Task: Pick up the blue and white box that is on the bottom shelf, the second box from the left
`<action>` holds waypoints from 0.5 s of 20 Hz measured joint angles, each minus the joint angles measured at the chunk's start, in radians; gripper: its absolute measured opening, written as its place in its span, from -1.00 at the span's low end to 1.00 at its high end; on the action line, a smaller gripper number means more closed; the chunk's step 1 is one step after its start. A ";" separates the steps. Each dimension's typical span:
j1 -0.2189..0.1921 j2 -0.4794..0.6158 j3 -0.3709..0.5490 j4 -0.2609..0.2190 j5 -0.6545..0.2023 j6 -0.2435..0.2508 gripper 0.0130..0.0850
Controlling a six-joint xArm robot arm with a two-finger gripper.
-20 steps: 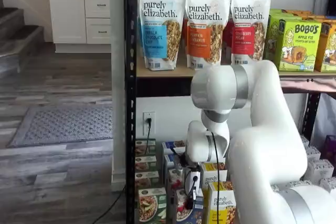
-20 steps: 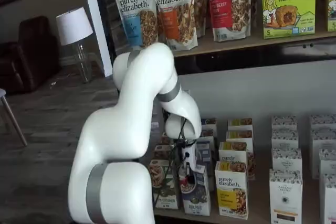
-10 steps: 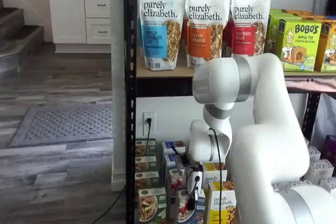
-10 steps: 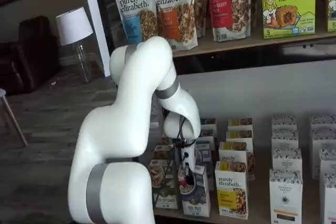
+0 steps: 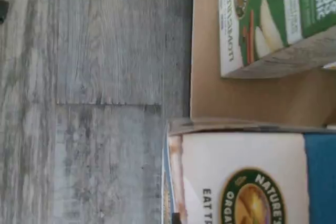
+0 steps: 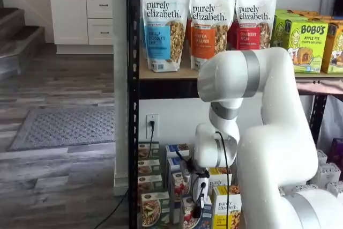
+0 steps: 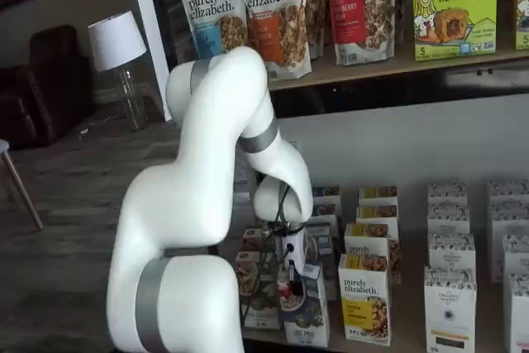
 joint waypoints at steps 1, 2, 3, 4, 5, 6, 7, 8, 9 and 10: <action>0.000 -0.008 0.013 0.001 -0.005 -0.001 0.00; 0.001 -0.016 0.028 0.004 -0.011 -0.004 0.00; 0.002 -0.027 0.047 0.007 -0.020 -0.006 0.00; 0.003 -0.041 0.069 0.010 -0.027 -0.008 0.00; 0.005 -0.052 0.086 0.014 -0.033 -0.010 0.00; 0.007 -0.067 0.108 0.021 -0.041 -0.015 0.00; 0.010 -0.080 0.124 0.032 -0.045 -0.024 0.00; 0.012 -0.092 0.140 0.045 -0.047 -0.033 0.00; 0.016 -0.111 0.161 0.053 -0.050 -0.037 0.00; 0.018 -0.126 0.176 0.053 -0.050 -0.035 0.00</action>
